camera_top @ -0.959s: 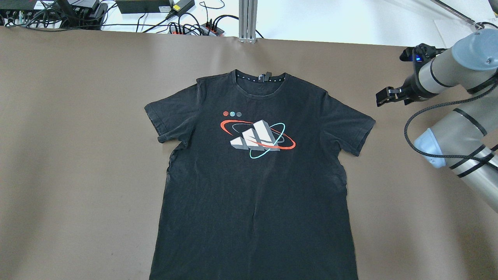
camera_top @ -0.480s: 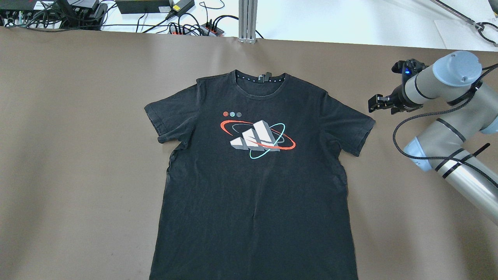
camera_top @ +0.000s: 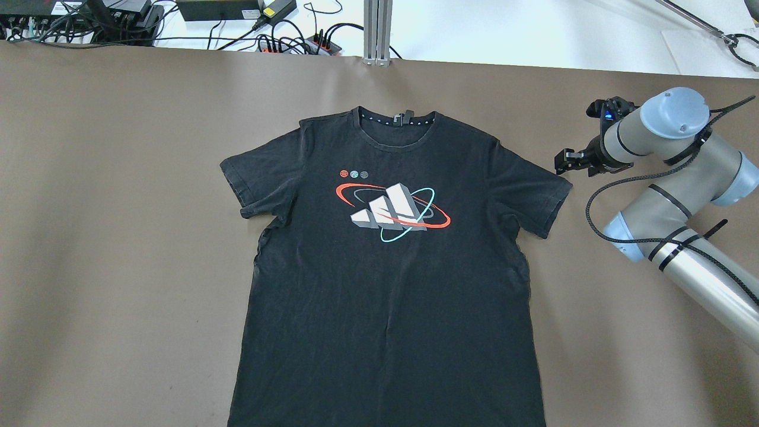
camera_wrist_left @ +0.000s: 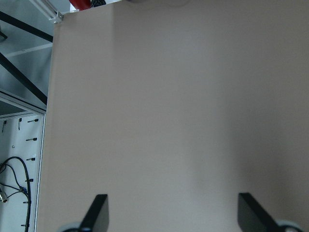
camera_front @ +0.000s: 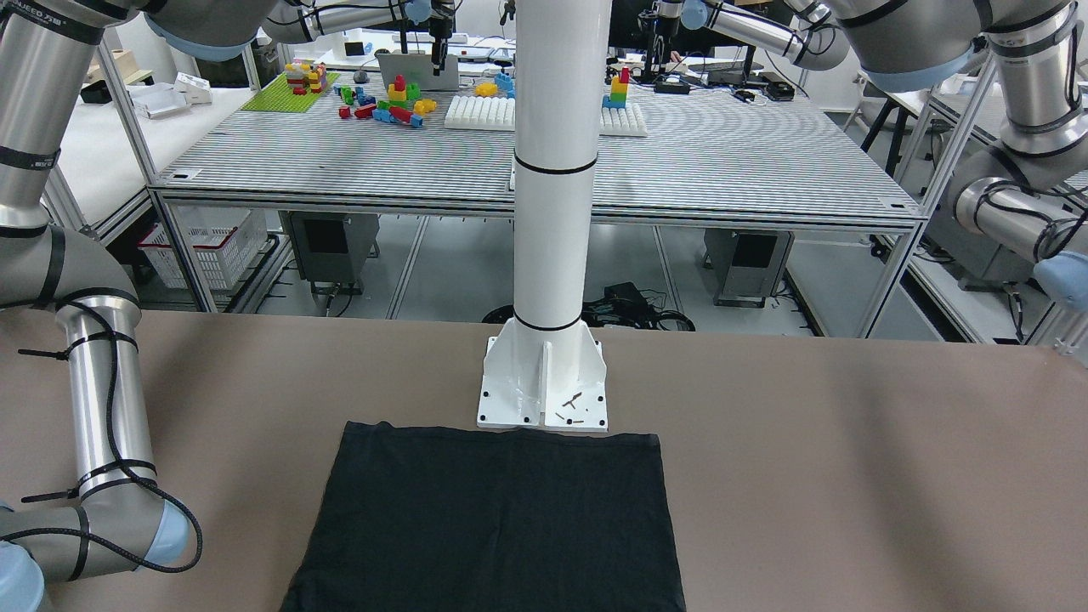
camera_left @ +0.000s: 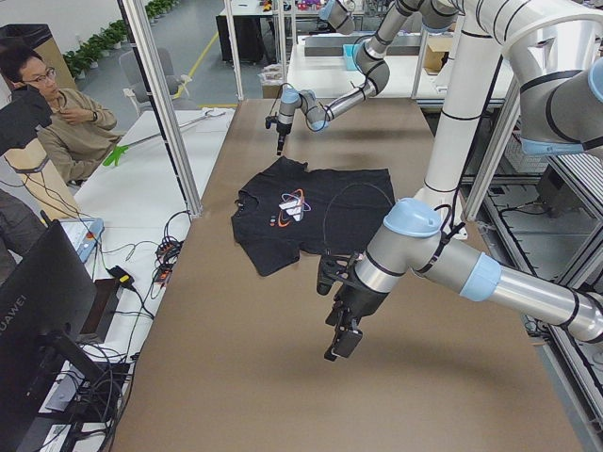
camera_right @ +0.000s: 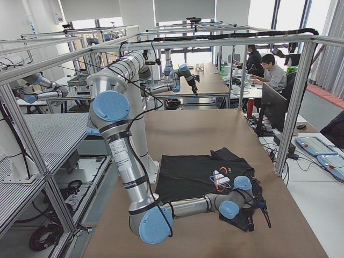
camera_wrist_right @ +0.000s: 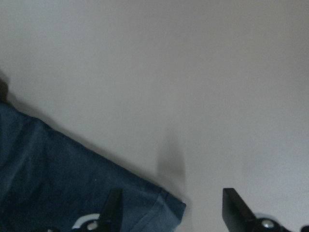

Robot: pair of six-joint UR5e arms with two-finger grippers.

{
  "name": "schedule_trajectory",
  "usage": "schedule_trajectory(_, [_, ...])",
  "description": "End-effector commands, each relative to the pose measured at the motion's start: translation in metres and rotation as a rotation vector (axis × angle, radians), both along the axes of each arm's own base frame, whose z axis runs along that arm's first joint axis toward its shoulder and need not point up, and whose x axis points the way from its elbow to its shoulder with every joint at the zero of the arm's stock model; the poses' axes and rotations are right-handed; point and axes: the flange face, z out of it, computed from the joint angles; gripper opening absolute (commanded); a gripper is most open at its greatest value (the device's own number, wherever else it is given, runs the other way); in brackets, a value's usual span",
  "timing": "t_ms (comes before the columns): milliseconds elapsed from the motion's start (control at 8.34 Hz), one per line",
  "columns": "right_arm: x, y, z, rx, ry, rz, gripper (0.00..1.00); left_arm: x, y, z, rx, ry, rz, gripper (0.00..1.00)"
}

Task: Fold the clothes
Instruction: 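Move the right gripper in toward the sleeve nearest it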

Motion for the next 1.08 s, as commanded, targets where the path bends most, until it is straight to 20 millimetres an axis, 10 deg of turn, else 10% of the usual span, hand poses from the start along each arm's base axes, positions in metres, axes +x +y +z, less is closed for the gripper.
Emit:
schedule_trajectory(0, [-0.0237, 0.0066, 0.0086, 0.020, 0.029, -0.007, 0.73, 0.0002, -0.0030, -0.0044, 0.010, 0.004, 0.001, 0.94])
schedule_trajectory(480, [-0.0219, 0.0099, 0.0163, 0.016, 0.036, -0.016, 0.57, 0.0058, -0.0052, -0.0056, 0.009, 0.011, 0.012, 0.94])
schedule_trajectory(719, [-0.0213, 0.0092, 0.0144, 0.017, 0.033, -0.015, 0.07, 0.0082, -0.0081, -0.0088, 0.009, 0.019, 0.004, 0.94])
schedule_trajectory(959, [-0.0206, 0.0094, 0.0110, 0.021, 0.026, -0.020, 0.00, 0.0082, -0.0081, -0.0088, 0.009, 0.019, 0.004, 0.94])
